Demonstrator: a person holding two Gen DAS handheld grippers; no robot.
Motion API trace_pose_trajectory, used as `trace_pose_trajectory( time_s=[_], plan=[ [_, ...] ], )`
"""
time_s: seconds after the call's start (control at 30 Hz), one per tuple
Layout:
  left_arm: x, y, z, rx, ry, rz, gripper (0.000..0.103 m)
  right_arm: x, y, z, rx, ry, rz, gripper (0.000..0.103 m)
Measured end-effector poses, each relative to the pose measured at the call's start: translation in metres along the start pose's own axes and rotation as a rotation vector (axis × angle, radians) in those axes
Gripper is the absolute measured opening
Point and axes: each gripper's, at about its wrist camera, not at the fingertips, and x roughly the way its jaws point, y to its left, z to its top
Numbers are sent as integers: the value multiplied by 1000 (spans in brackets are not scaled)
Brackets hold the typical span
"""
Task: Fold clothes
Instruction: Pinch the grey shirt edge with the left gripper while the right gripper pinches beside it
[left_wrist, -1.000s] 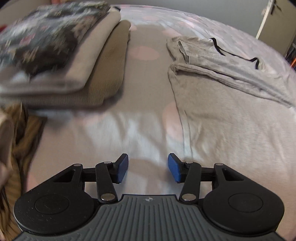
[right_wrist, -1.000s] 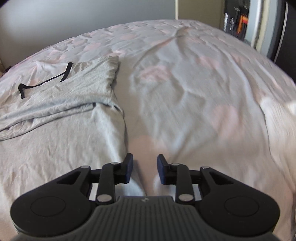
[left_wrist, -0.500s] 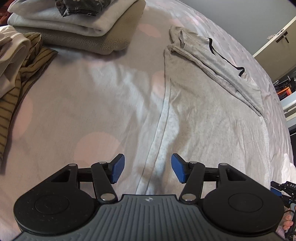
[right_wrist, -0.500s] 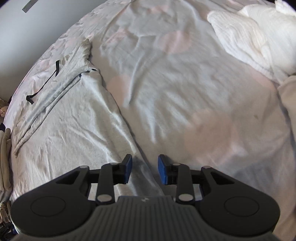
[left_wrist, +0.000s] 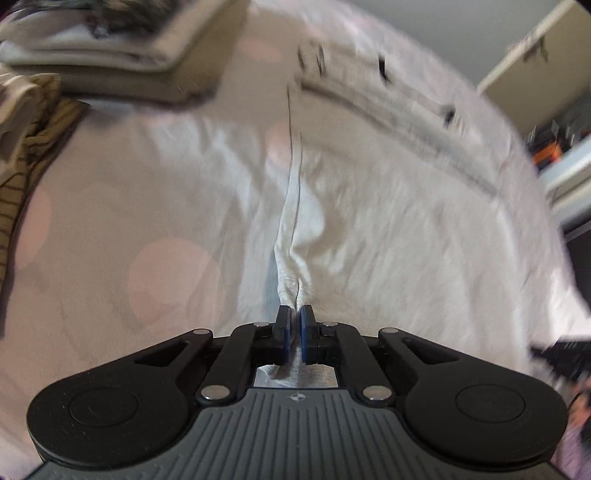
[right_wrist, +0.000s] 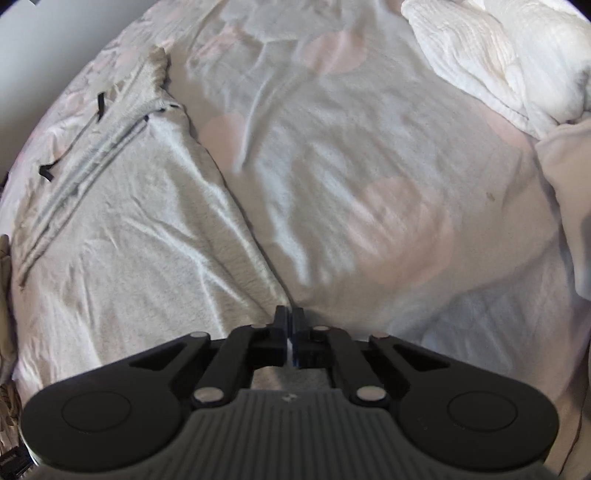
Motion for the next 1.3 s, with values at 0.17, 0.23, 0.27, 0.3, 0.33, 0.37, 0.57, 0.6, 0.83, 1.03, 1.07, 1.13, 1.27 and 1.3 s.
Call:
trace_pose_trajectory(
  time_s=[0.17,0.23,0.27,0.3,0.33,0.37,0.57,0.6,0.83,1.03,1.07,1.13,1.27,1.3],
  plan=[
    [-10,22,-3,-112,20,45,0,-15,-10,-3,56,-30,19,2],
    [1,17,-3,-71,69,153,0,-16,-11,-3,63,-25,1,0],
    [7,15,-3,-60,91,190,0,-15,-9,-3,58,-20,-14,0],
    [11,16,-2,-63,113,192,0,-15,-7,-3,43,-18,-26,0],
    [15,17,-2,-70,129,192,0,-14,-5,-4,28,-17,-38,0],
    [17,18,-2,-77,134,192,0,-14,-2,-5,13,-16,-50,0],
    [-3,9,-7,-37,44,129,0,-22,14,-12,-106,-75,-52,6],
    [-6,6,-7,-22,28,113,0,-25,18,-14,-135,-93,-41,7],
    [0,-29,-11,167,53,82,19,-23,54,-31,-389,-83,-26,39],
    [12,-78,-33,470,76,128,45,-16,65,-38,-470,-83,-68,39],
    [14,-88,-39,532,76,152,46,-15,64,-36,-462,-78,-68,39],
    [19,-104,-51,648,75,212,46,-12,61,-33,-440,-66,-68,40],
    [30,-134,-82,915,58,369,46,-6,62,-30,-427,-45,-98,40],
    [30,-141,-88,981,48,368,46,-5,63,-30,-432,-42,-109,40]
  ],
)
